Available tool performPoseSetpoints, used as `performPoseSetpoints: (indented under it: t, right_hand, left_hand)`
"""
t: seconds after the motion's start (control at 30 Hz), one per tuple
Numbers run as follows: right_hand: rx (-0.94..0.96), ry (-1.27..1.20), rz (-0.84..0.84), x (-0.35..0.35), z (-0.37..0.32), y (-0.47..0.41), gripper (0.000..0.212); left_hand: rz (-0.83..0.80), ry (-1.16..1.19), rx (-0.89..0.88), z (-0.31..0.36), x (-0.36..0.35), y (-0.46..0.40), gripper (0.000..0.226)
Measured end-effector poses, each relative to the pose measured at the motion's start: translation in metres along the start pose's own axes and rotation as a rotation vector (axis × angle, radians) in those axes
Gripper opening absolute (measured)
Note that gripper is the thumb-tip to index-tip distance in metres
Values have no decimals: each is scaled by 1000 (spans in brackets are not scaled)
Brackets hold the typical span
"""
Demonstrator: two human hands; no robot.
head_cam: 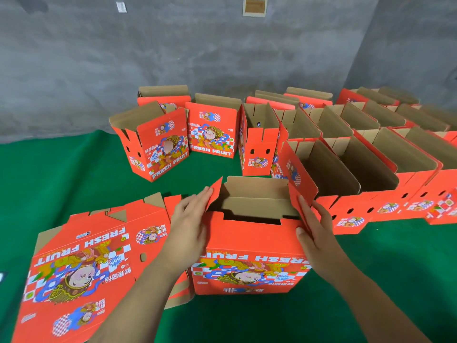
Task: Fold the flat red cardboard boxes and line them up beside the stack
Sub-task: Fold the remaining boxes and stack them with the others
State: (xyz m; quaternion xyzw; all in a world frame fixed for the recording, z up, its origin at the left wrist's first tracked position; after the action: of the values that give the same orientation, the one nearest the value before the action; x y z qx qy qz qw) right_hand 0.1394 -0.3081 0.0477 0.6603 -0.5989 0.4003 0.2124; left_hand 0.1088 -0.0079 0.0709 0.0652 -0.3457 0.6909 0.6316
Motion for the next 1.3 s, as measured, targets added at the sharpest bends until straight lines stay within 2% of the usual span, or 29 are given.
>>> performPoseSetpoints:
  t: [0.07,0.17,0.3,0.43,0.53,0.63,0.7,0.73,0.83,0.87,0.9,0.93,0.97,1.03,1.07,1.1,1.17,1.23,1.3]
  right_hand:
    - [19,26,7,1,-2,0,70]
    - [28,20,-39,1,-6,0,69]
    - [43,-47,-96,1,-8,0,69]
    - [-7,-78,-115,5,-8,0,69]
    - [-24,-76,-132,5,-4,-1,67]
    - [-22,-56,-135,1,0,-1,64]
    - [-12,-55,-153,-5,0,-2,64]
    - [-12,-66,-168,-8,0,0,62]
    - [-29,-84,-265,-15,5,5,55]
    - [-50,-76,-283,-15,6,-2,49]
    - [-98,-76,-236,-12,6,-13,40]
    - [-191,-121,-159,-6,6,-26,31]
    - [-298,-219,-89,0,9,-33,29]
    - [-428,-416,29,5,10,-38,39]
    - [-446,-421,34,0,6,-36,48]
    - [-450,-344,-21,-6,0,-33,58]
    - [-431,-129,-148,-12,1,-26,80]
    - [-420,-15,-178,-7,5,-26,92]
    - [-390,85,-185,-3,-1,-33,100]
  left_hand:
    - [-95,70,0,-5,-3,3,86]
    - [-228,120,-59,4,-4,-1,69]
    - [-179,-52,-52,8,10,-29,46]
    - [-141,352,36,10,-1,-44,34]
    - [-91,233,28,7,-8,-47,30]
    - [-128,30,63,-1,-11,-53,44]
    - [-245,-257,111,-12,-22,-49,74]
    - [-266,-319,137,-16,-25,-45,90]
    - [-179,-212,169,-18,-22,-47,114]
    - [-148,-158,149,-16,-19,-48,109]
    - [-118,-102,99,-13,-16,-47,90]
    - [-87,-13,64,-13,-12,-45,61]
    - [-72,106,76,-16,-10,-42,41]
    - [-46,290,139,-27,-8,-39,44]
    - [-50,247,157,-28,-8,-39,44]
    - [-64,113,144,-27,-10,-39,43]
    - [-150,-180,148,-27,-19,-40,62]
    - [-203,-280,226,-28,-23,-40,80]
    - [-246,-384,280,-29,-28,-42,80]
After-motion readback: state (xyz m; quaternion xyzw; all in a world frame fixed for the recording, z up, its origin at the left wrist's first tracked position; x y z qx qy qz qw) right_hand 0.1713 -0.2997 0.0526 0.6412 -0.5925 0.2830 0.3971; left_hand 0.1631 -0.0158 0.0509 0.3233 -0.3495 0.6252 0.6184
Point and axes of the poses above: each hand's wrist, its own y-axis away from the middle knuckle, its own x-axis out of the back of the hand, z = x × y, the point moved 9 cm from there along -y, towards the middle knuckle, and after that the axes turned 14 degrees about y, right-handed, at the moved point
